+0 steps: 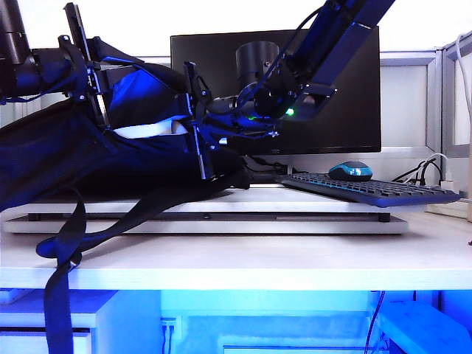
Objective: Pick up the book on the desk and put it into the open backpack.
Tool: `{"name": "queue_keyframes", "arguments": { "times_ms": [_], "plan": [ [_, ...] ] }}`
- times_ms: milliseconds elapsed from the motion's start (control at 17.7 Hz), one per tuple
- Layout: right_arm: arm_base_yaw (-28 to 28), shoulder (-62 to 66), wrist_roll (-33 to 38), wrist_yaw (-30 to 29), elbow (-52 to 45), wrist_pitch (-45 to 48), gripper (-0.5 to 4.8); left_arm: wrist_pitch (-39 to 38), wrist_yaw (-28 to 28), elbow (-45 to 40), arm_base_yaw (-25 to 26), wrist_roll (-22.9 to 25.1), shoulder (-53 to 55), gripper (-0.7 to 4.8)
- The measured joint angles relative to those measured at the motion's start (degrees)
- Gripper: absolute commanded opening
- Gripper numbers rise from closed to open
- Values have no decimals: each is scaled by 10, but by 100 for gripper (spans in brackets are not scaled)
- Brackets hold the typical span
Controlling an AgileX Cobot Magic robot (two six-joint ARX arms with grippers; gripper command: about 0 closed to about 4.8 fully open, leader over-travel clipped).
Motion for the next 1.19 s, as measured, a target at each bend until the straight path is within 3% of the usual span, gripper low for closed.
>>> {"name": "queue_keyframes", "arguments": {
  "times_ms": [509, 622, 849, 905, 962, 1018, 1075, 1131, 1188],
  "plan": [
    [0, 7, 43, -25, 20, 31, -5, 19, 37, 6, -10, -15, 0, -6],
    [-9, 19, 46, -62, 20, 36, -5, 19, 80, 5, -9, -26, 0, -6],
    [-14, 37, 48, -58, 21, 46, -5, 17, 120, 5, -9, -60, 0, -6],
    [-15, 41, 49, -47, 21, 47, 46, 17, 128, 5, -9, -63, 0, -5],
    [-16, 43, 49, -34, 21, 44, 210, 17, 133, 5, -11, -65, 0, 6],
    [-16, 44, 49, -25, 21, 45, 418, 17, 133, 5, -12, -66, 0, 111],
    [-17, 44, 49, -5, 22, 50, 479, 14, 135, 5, -14, -57, 0, 285],
    [-17, 44, 50, 1, 26, 55, 479, 30, 153, 11, -21, -24, -2, 369],
    [-17, 44, 50, 2, 26, 58, 479, 39, 160, 12, -23, -4, -7, 398]
  ]
}}
